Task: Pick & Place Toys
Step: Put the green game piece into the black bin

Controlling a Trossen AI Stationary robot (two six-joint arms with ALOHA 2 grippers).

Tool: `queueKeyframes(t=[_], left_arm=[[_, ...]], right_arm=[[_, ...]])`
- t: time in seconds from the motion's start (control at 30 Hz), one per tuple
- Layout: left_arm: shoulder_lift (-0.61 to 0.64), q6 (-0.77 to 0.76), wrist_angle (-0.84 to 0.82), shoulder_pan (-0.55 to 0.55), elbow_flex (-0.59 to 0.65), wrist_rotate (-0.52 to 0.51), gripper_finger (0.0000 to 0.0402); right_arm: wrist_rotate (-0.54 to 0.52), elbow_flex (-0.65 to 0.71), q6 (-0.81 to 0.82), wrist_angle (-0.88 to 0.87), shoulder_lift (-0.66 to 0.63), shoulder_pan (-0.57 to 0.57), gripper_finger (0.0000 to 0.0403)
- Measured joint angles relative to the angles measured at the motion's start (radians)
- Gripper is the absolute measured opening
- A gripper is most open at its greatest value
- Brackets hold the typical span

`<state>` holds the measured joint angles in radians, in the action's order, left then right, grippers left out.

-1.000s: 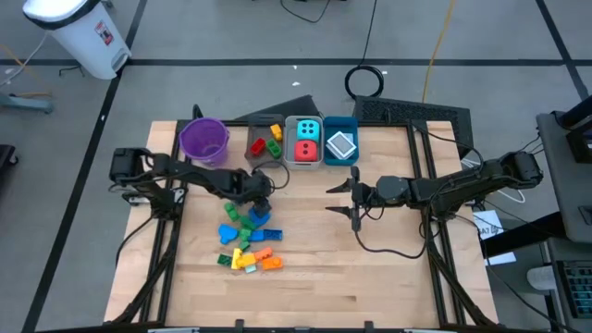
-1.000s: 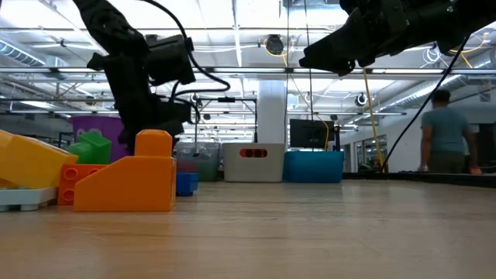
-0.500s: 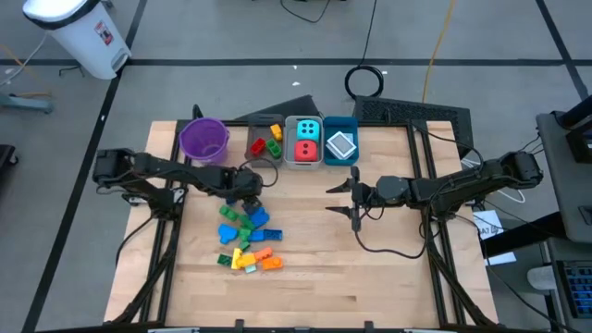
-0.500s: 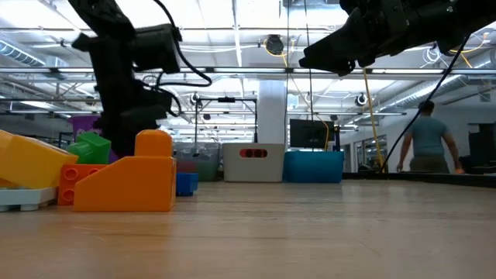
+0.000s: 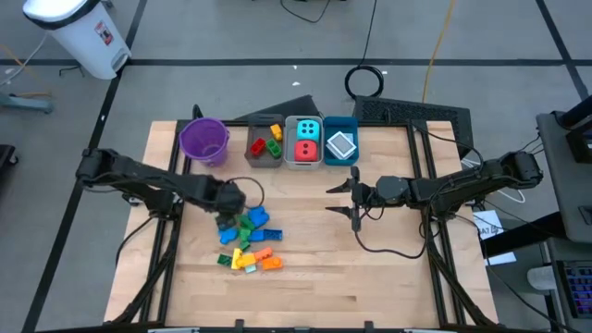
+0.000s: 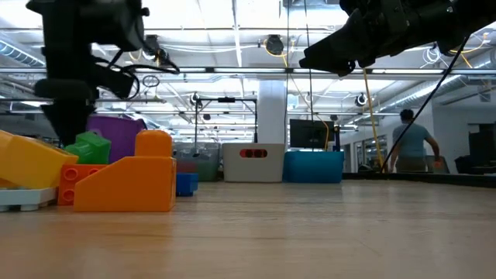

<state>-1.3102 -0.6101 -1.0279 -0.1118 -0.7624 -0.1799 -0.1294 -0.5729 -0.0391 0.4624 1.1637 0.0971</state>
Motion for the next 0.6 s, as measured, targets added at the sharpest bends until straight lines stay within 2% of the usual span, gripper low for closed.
queueKeyframes(t=[0.27,0.6], left_arm=[[-0.061,-0.016,-0.018,-0.078,0.000,-0.003,0.0296],[-0.181,0.086,-0.005,-0.062,-0.003,-0.104,0.0296]], right_arm=[[0.000,0.000,0.000,0.000,0.000,0.000,0.0201],[0.000,0.000,0.000,0.000,0.000,0.000,0.0201]])
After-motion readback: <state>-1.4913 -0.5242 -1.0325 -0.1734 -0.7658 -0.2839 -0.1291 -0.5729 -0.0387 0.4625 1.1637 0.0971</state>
